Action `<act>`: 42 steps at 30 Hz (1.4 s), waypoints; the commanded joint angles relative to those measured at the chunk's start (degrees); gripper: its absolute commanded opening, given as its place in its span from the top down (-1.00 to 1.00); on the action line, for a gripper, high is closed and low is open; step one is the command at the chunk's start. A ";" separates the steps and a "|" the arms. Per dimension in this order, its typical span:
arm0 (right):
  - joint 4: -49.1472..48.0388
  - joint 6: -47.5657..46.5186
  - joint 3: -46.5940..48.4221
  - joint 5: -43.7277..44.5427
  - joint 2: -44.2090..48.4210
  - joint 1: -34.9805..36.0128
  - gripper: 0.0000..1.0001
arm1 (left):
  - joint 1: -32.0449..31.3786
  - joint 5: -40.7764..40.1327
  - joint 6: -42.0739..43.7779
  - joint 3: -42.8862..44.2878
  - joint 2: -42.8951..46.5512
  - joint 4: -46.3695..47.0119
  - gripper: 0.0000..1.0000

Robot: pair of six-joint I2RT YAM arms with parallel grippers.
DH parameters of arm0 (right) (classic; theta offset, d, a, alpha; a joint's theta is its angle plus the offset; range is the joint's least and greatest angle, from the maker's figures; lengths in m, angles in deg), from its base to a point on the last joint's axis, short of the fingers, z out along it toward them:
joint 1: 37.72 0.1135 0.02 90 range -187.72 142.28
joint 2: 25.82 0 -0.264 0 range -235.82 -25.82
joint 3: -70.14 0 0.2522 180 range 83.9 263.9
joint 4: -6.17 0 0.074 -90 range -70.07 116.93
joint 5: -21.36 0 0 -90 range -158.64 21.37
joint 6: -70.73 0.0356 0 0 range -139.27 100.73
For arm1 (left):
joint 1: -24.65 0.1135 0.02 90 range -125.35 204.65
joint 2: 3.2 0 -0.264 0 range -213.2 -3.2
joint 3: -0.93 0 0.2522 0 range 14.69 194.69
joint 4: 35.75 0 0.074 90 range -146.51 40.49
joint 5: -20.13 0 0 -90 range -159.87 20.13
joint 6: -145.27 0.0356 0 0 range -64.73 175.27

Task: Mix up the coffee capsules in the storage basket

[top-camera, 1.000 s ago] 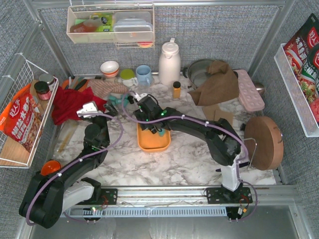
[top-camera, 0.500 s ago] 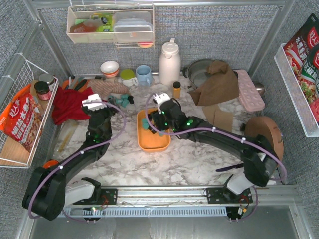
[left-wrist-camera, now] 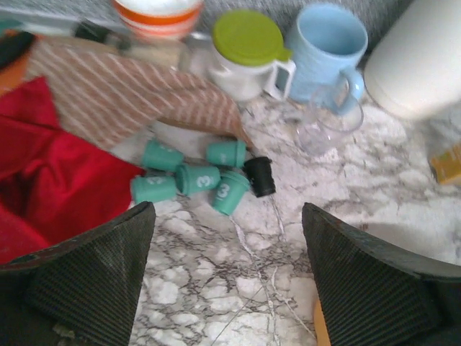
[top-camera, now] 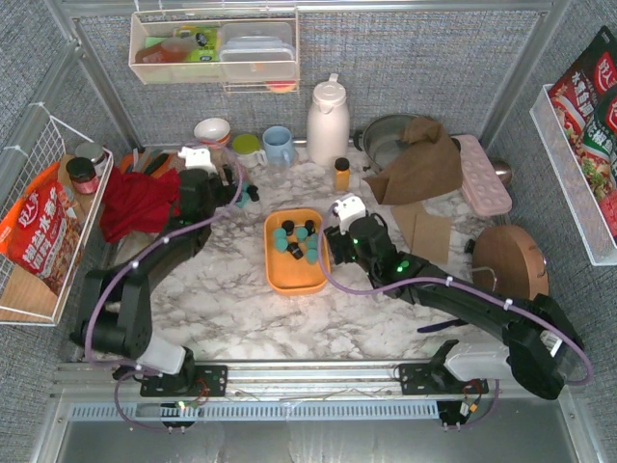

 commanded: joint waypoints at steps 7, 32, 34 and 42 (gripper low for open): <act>-1.82 1.96 0.10 -0.27 2.35 -1.40 -0.25 | 6.76 25.35 0.99 22.50 -24.98 -24.96 -0.25; -1.10 3.10 0.42 -1.42 1.76 -2.09 -0.27 | 6.96 19.90 8.72 40.01 -41.12 -34.00 -0.21; -1.10 3.18 0.42 -1.43 1.66 -2.13 -0.28 | 6.91 20.09 8.76 40.57 -41.62 -34.37 -0.20; -1.12 3.41 0.38 -1.83 1.50 -2.20 -0.29 | 6.76 20.05 9.15 40.30 -42.24 -34.20 -0.15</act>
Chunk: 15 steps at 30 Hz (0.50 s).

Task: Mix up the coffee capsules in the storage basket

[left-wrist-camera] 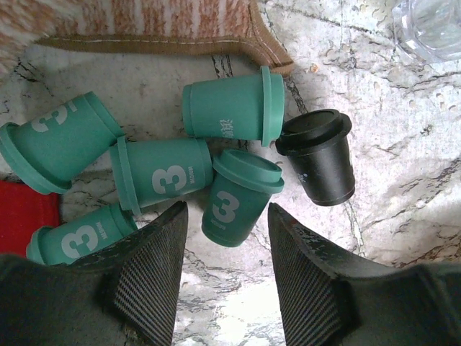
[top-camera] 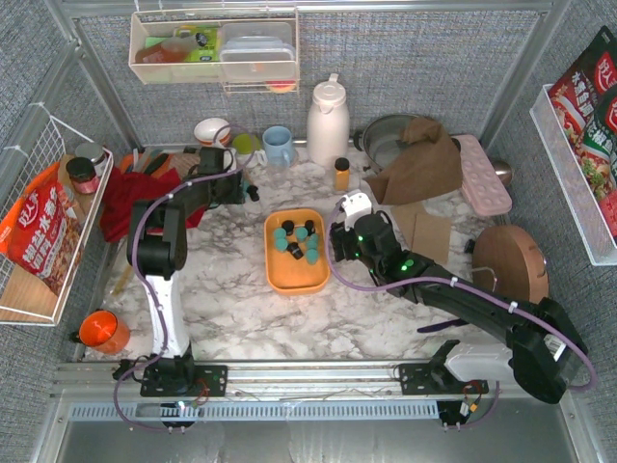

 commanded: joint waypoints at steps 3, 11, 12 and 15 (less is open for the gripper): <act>-0.92 0.55 0.66 -0.27 -0.22 -0.17 -0.29 | -0.34 -0.21 1.26 0.39 -0.73 -0.27 -0.12; -0.80 0.63 0.75 -0.57 -0.54 -0.23 -0.29 | -1.16 -0.39 2.16 0.47 -1.04 0.89 -0.11; -0.70 0.68 0.81 -0.66 -0.59 -0.29 -0.29 | -1.16 -0.31 2.24 0.48 -1.09 0.99 -0.11; -0.62 0.72 0.90 -0.79 -0.82 -0.33 -0.29 | -1.32 0.08 2.41 0.46 -1.11 1.07 -0.07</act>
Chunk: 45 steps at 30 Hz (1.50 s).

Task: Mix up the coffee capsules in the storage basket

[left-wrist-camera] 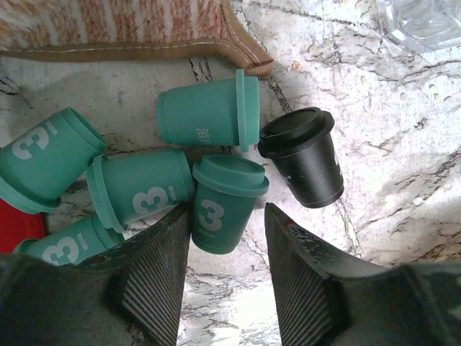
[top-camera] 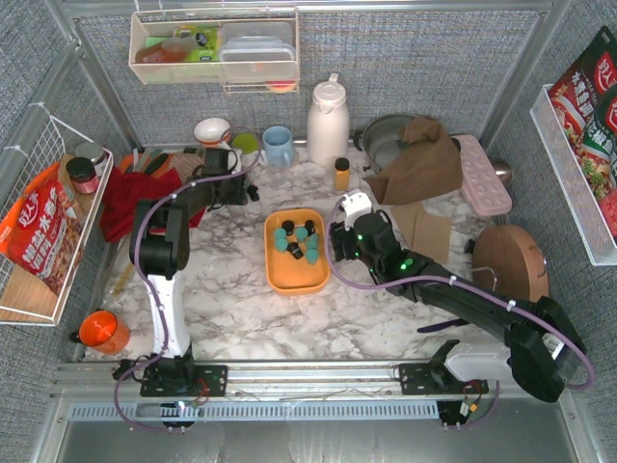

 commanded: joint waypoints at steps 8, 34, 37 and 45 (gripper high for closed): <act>-0.39 0.65 1.03 -0.62 -0.76 -0.07 -0.29 | -0.38 0.66 1.64 -2.83 1.79 2.43 0.18; 4.23 1.25 6.31 -3.66 -0.53 -0.17 -0.30 | -2.88 21.10 9.42 -34.56 39.66 22.76 0.26; 5.16 2.40 7.71 -5.07 -0.88 -0.17 -0.30 | -4.80 23.80 12.70 -41.22 45.54 28.60 0.26; 8.15 6.41 11.92 -9.09 -1.66 0.26 -0.30 | -10.91 29.97 17.66 -55.92 53.86 50.08 0.27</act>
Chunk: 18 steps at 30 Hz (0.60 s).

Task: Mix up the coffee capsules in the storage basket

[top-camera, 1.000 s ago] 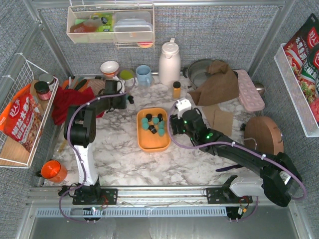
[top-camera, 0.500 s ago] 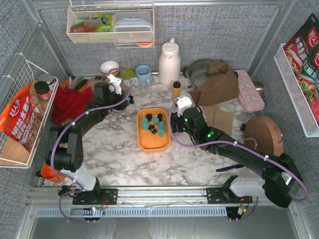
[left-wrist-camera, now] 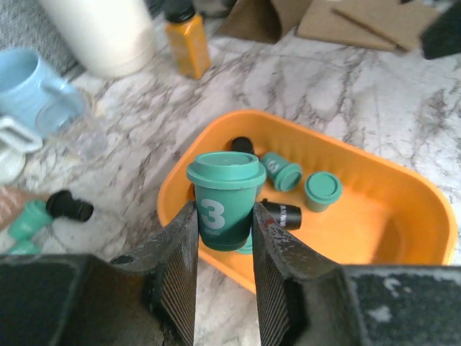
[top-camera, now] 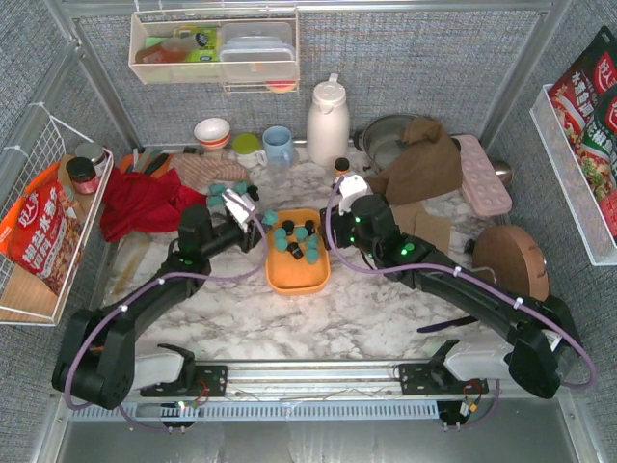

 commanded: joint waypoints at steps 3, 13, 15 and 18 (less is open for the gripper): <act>1.58 4.58 2.58 -3.23 0.17 1.06 -0.30 | -3.30 5.18 3.59 -2.43 0.24 13.91 0.30; -4.06 11.51 1.72 -5.76 2.69 3.23 -0.30 | -8.17 7.19 5.43 -3.70 -1.50 18.30 0.37; -4.79 12.50 2.06 -6.58 2.70 3.48 -0.30 | -8.79 7.75 6.47 -4.31 -0.88 19.02 0.37; -5.56 13.37 2.60 -7.91 2.10 3.61 -0.34 | -9.76 8.82 8.42 -5.16 -0.17 19.62 0.39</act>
